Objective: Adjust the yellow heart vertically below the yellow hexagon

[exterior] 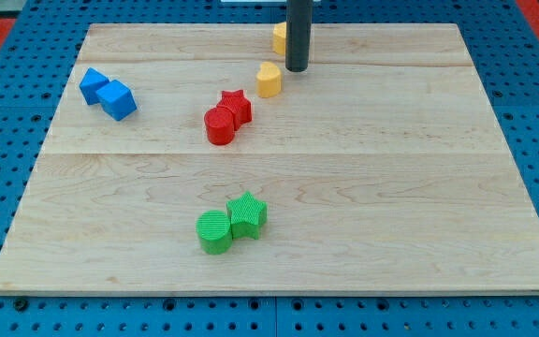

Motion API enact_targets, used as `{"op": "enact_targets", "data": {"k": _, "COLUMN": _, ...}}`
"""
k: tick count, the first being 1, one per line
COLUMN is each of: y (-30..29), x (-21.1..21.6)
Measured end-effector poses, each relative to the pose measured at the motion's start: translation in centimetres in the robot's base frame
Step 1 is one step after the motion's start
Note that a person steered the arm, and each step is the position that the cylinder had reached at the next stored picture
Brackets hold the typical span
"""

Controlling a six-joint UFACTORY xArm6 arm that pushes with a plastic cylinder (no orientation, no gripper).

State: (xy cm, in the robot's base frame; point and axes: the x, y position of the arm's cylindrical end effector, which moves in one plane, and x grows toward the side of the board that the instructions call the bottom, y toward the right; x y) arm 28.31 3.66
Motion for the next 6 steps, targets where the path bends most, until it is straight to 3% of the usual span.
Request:
{"op": "enact_targets", "data": {"k": 1, "y": 2.9, "x": 3.2}}
{"op": "enact_targets", "data": {"k": 2, "y": 0.5, "x": 5.9}}
{"op": "enact_targets", "data": {"k": 3, "y": -5.6, "x": 6.4}}
{"op": "enact_targets", "data": {"k": 4, "y": -8.3, "x": 4.6}}
{"op": "enact_targets", "data": {"k": 5, "y": -4.1, "x": 3.2}}
{"op": "enact_targets", "data": {"k": 6, "y": -3.0, "x": 4.9}}
